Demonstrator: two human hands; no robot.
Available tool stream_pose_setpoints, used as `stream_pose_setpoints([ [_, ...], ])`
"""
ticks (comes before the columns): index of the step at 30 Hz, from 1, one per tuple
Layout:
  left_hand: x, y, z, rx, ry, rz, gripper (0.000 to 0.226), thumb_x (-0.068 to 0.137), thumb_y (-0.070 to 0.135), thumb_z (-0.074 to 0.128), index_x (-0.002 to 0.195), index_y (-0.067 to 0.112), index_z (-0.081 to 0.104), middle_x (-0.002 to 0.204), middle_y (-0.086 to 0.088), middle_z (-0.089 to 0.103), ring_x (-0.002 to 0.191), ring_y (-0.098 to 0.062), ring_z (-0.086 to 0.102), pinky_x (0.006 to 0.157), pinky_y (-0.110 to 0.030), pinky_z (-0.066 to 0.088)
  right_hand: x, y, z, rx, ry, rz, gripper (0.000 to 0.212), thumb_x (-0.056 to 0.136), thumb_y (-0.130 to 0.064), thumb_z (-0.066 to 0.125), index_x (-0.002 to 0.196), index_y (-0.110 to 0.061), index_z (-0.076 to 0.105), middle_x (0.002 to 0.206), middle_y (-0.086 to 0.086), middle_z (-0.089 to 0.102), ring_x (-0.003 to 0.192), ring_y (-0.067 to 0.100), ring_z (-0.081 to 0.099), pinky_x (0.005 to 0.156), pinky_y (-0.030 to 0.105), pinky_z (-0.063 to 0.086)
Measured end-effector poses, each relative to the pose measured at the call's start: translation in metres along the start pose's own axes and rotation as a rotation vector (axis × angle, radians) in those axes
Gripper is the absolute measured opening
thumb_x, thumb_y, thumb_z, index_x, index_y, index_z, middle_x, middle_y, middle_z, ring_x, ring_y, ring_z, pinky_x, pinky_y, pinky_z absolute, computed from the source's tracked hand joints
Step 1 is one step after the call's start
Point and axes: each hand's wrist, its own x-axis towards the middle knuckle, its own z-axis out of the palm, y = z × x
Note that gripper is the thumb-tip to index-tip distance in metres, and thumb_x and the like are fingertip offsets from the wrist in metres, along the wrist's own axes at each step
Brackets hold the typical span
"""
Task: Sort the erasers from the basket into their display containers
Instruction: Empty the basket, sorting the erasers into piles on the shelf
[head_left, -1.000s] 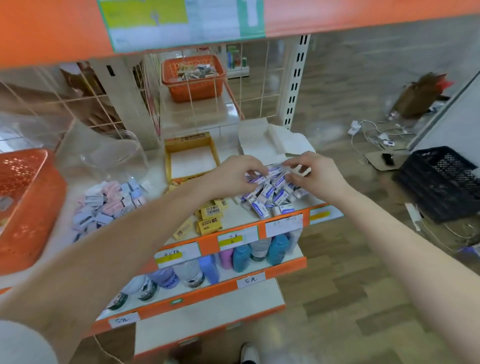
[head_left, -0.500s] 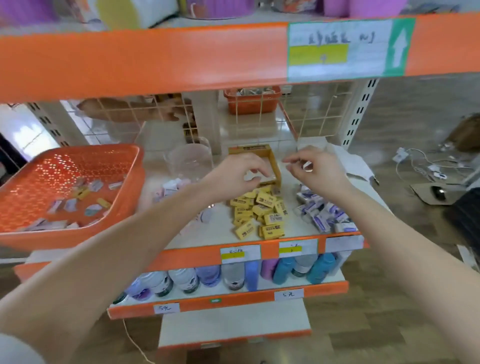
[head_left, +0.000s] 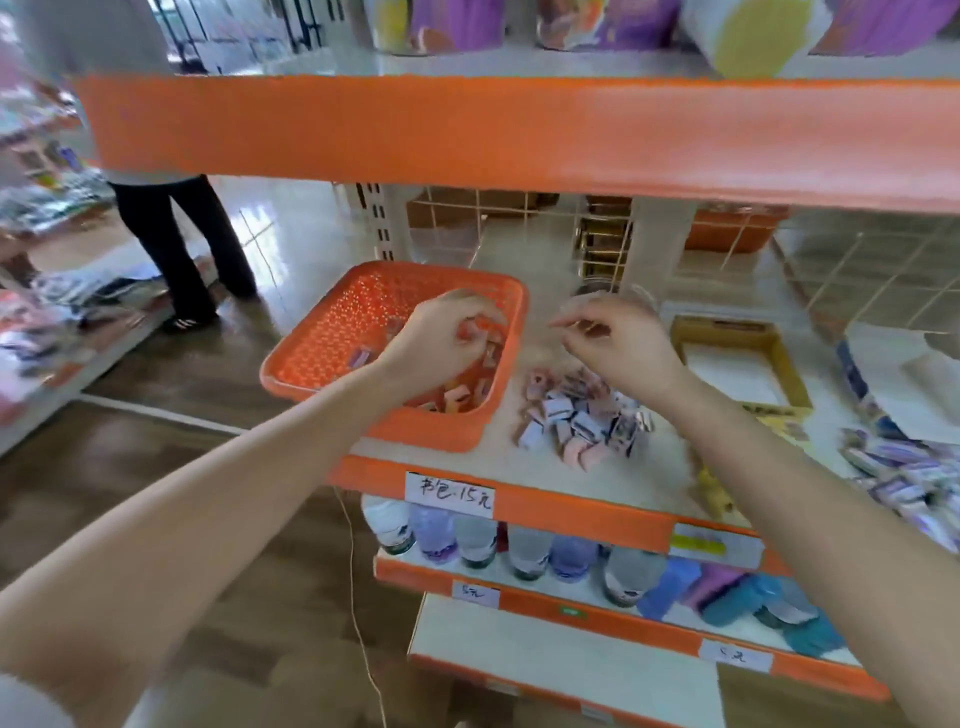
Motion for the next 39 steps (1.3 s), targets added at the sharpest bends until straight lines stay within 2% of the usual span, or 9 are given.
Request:
stream_pose_setpoints([
  [6, -0.018, -0.067, -0.038, 0.088, -0.15, -0.137, 0.027, 0.088, 0.007, 0.057, 0.11, 0.014, 0.068, 0.109, -0.005, 0.063, 0.091, -0.017, 0.056, 0.076, -0.02, 0.038, 0.025, -0.04, 0.041, 0.006, -0.068, -0.046, 0.016, 0.086, -0.015, 0.066, 0.101, -0.015, 0.072, 0.1, -0.004, 0.065, 0.09, 0.002, 0.054, 0.081, 0.001, 0.037],
  [10, -0.019, -0.099, -0.05, 0.146, -0.26, -0.19, 0.033, 0.086, 0.006, 0.059, 0.117, 0.017, 0.066, 0.115, -0.001, 0.064, 0.096, -0.013, 0.055, 0.077, -0.02, 0.034, 0.044, -0.049, 0.06, -0.031, -0.113, -0.059, 0.017, 0.085, -0.022, 0.066, 0.101, -0.02, 0.071, 0.104, -0.006, 0.065, 0.094, 0.006, 0.059, 0.09, 0.025, 0.049],
  [16, -0.016, -0.126, -0.052, 0.203, -0.478, -0.206, 0.036, 0.088, 0.011, 0.062, 0.122, 0.021, 0.063, 0.118, 0.002, 0.062, 0.095, -0.008, 0.053, 0.079, -0.015, 0.036, 0.065, -0.061, 0.087, -0.125, -0.251, -0.033, 0.021, 0.086, -0.018, 0.066, 0.106, -0.016, 0.069, 0.108, -0.002, 0.062, 0.095, 0.01, 0.057, 0.08, 0.011, 0.04],
  [18, -0.01, -0.13, -0.05, 0.233, -0.514, -0.195, 0.039, 0.088, 0.009, 0.06, 0.125, 0.02, 0.06, 0.118, 0.002, 0.06, 0.094, -0.007, 0.049, 0.079, -0.016, 0.035, 0.072, -0.062, 0.098, -0.247, -0.318, -0.065, 0.024, 0.087, -0.018, 0.064, 0.111, -0.014, 0.067, 0.112, 0.001, 0.063, 0.102, 0.015, 0.057, 0.086, 0.017, 0.039],
  [21, 0.001, -0.137, -0.046, 0.272, -0.538, -0.195, 0.049, 0.086, 0.004, 0.057, 0.133, 0.015, 0.052, 0.123, -0.002, 0.059, 0.099, -0.014, 0.053, 0.081, -0.023, 0.043, 0.085, -0.063, 0.111, -0.419, -0.428, -0.062, 0.029, 0.09, -0.022, 0.061, 0.118, -0.015, 0.064, 0.119, 0.003, 0.062, 0.108, 0.019, 0.055, 0.091, 0.026, 0.038],
  [25, 0.019, -0.147, -0.038, 0.304, -0.571, -0.194, 0.058, 0.084, 0.007, 0.06, 0.139, 0.012, 0.042, 0.111, -0.004, 0.062, 0.09, -0.017, 0.057, 0.069, -0.026, 0.048, 0.09, -0.062, 0.123, -0.443, -0.548, -0.008, 0.035, 0.088, -0.024, 0.063, 0.122, -0.017, 0.061, 0.119, 0.002, 0.063, 0.107, 0.018, 0.056, 0.086, 0.024, 0.038],
  [28, 0.034, -0.155, -0.03, 0.313, -0.605, -0.202, 0.068, 0.085, 0.018, 0.066, 0.144, 0.013, 0.033, 0.131, -0.009, 0.055, 0.111, -0.024, 0.056, 0.087, -0.031, 0.048, 0.088, -0.063, 0.126, -0.461, -0.661, 0.012, 0.035, 0.087, -0.027, 0.063, 0.121, -0.019, 0.062, 0.115, 0.0, 0.064, 0.1, 0.017, 0.057, 0.082, 0.024, 0.041],
  [34, 0.051, -0.167, -0.018, 0.3, -0.622, -0.236, 0.061, 0.084, 0.027, 0.067, 0.14, 0.016, 0.044, 0.138, -0.006, 0.049, 0.122, -0.023, 0.048, 0.099, -0.032, 0.042, 0.089, -0.057, 0.132, -0.552, -0.741, 0.07, 0.037, 0.087, -0.021, 0.059, 0.124, -0.022, 0.06, 0.115, 0.002, 0.063, 0.1, 0.02, 0.056, 0.082, 0.028, 0.045],
  [39, 0.051, -0.168, -0.006, 0.37, -0.589, -0.212, 0.059, 0.083, 0.029, 0.068, 0.135, 0.011, 0.048, 0.131, -0.009, 0.051, 0.116, -0.025, 0.049, 0.088, -0.029, 0.039, 0.09, -0.055, 0.135, -0.551, -0.785, 0.094, 0.037, 0.081, -0.027, 0.066, 0.117, -0.022, 0.064, 0.106, 0.0, 0.065, 0.092, 0.02, 0.058, 0.083, 0.035, 0.051],
])
